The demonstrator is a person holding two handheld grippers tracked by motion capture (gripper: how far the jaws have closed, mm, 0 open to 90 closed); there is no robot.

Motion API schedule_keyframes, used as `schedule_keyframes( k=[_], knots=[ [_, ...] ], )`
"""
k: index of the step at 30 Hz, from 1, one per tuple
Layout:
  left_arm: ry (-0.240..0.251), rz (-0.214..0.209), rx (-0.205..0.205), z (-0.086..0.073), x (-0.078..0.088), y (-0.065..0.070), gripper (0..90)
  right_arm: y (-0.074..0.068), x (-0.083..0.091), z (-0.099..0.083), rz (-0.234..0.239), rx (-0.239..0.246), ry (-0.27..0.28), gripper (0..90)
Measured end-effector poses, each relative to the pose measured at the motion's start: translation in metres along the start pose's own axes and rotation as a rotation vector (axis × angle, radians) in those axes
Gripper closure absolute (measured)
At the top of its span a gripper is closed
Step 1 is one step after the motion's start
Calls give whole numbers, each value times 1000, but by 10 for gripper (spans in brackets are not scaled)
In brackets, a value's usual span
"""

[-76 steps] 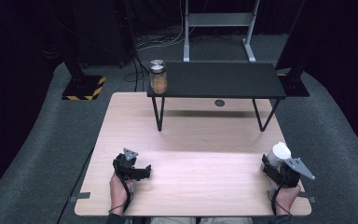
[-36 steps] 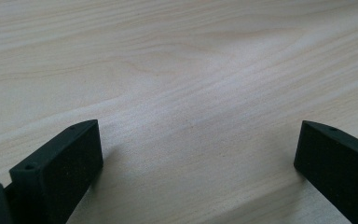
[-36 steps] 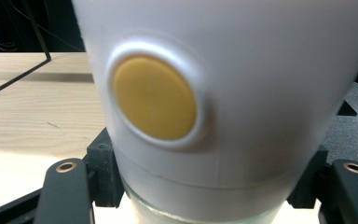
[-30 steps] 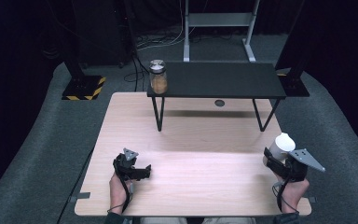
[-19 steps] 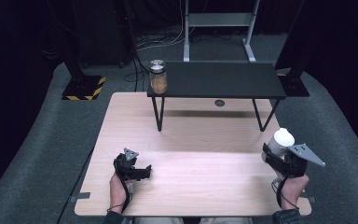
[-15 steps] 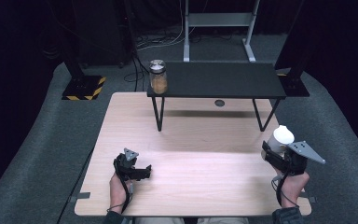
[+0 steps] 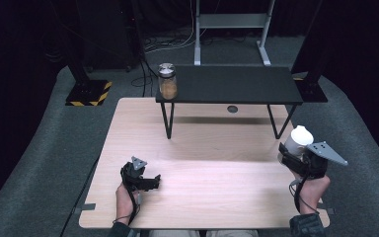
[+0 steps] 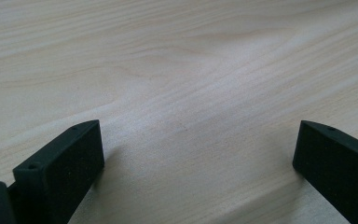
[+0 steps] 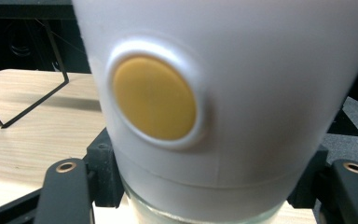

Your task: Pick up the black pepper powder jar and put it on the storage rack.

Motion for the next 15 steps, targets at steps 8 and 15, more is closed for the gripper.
schedule_keyframes(
  k=[8, 15],
  knots=[
    [2, -5, -2, 0, 0, -1, 19, 0, 1, 9, -16, -4, -8, 302],
    [4, -5, -3, 0, 0, 0, 23, 1, 1, 21, -22, 0, -3, 302]
  ],
)
Point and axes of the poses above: each handheld gripper's, and its own axes: x roughly backward along the jaws, z roughly out of its top, y roughly to its right, the point moved 3 cm from there along -x, roughly forward along the jaws, and after that the axes turned 5 degrees about z, right-handed, at the moved point
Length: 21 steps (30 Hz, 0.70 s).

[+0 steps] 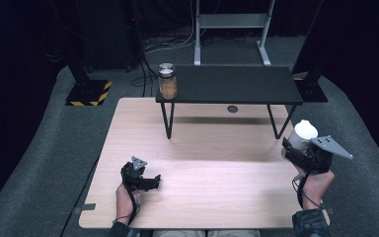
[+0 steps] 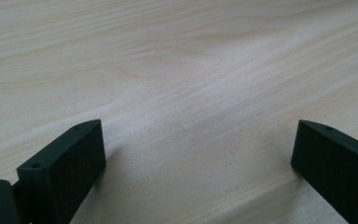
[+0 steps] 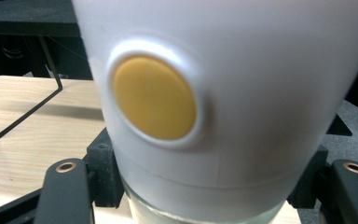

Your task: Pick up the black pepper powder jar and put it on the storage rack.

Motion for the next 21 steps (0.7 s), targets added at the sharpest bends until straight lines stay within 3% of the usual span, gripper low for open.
schedule_keyframes(
  k=[11, 21],
  knots=[
    [2, -2, -2, 0, 0, 0, 29, 2, 1, 27, 1, 29, 28, 302],
    [2, -2, -3, 0, 0, 0, 30, 5, -10, 50, 6, 30, 27, 302]
  ],
)
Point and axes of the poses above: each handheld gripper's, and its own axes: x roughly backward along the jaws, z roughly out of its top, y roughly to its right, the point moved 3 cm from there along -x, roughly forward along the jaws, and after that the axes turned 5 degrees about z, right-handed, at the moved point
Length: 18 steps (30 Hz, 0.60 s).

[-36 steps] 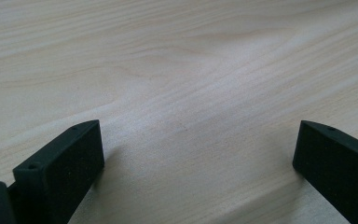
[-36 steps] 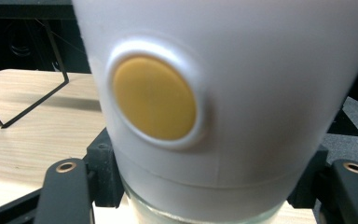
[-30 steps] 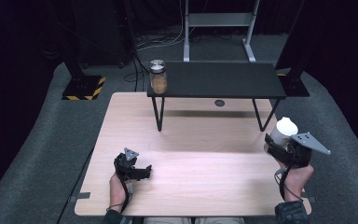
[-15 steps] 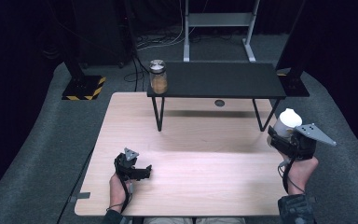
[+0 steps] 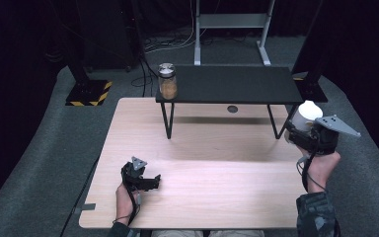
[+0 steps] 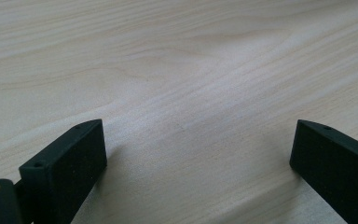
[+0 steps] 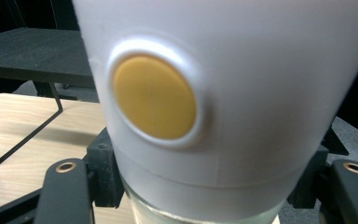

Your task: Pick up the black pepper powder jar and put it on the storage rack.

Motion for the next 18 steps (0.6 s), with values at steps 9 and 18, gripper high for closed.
schedule_keyframes(
  k=[9, 18],
  knots=[
    [2, 0, -1, 0, 0, 0, 31, 1, -13, 15, 5, 12, -2, 302],
    [3, 0, -8, 0, 0, 0, 34, 2, -23, 31, 10, 26, 4, 302]
  ],
)
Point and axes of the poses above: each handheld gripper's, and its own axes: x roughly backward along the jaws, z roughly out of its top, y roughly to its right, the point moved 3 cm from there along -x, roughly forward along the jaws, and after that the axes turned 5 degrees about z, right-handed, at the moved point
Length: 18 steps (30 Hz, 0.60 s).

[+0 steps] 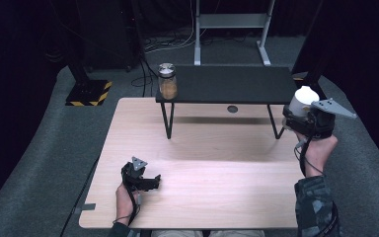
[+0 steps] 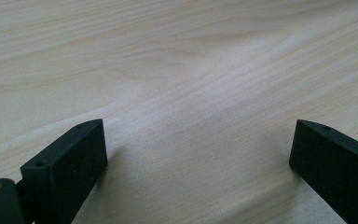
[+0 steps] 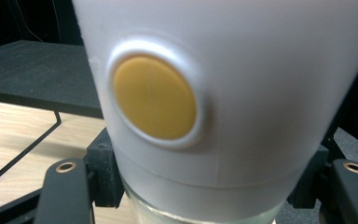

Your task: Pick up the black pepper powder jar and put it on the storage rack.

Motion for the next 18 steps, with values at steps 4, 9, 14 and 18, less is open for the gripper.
schedule_keyframes(
  k=[4, 9, 14, 18],
  knots=[
    [0, -2, 1, 0, 0, 0, 36, 1, -4, 9, -6, 14, 3, 301],
    [1, -2, 0, 0, 0, 0, 37, 3, -10, 20, -8, 22, 1, 301],
    [6, -1, -4, -1, 0, 1, 41, 6, -18, 27, -3, 17, 1, 301],
    [6, -1, -5, -1, 0, 1, 42, 6, -26, 31, -1, 14, -3, 301]
  ],
)
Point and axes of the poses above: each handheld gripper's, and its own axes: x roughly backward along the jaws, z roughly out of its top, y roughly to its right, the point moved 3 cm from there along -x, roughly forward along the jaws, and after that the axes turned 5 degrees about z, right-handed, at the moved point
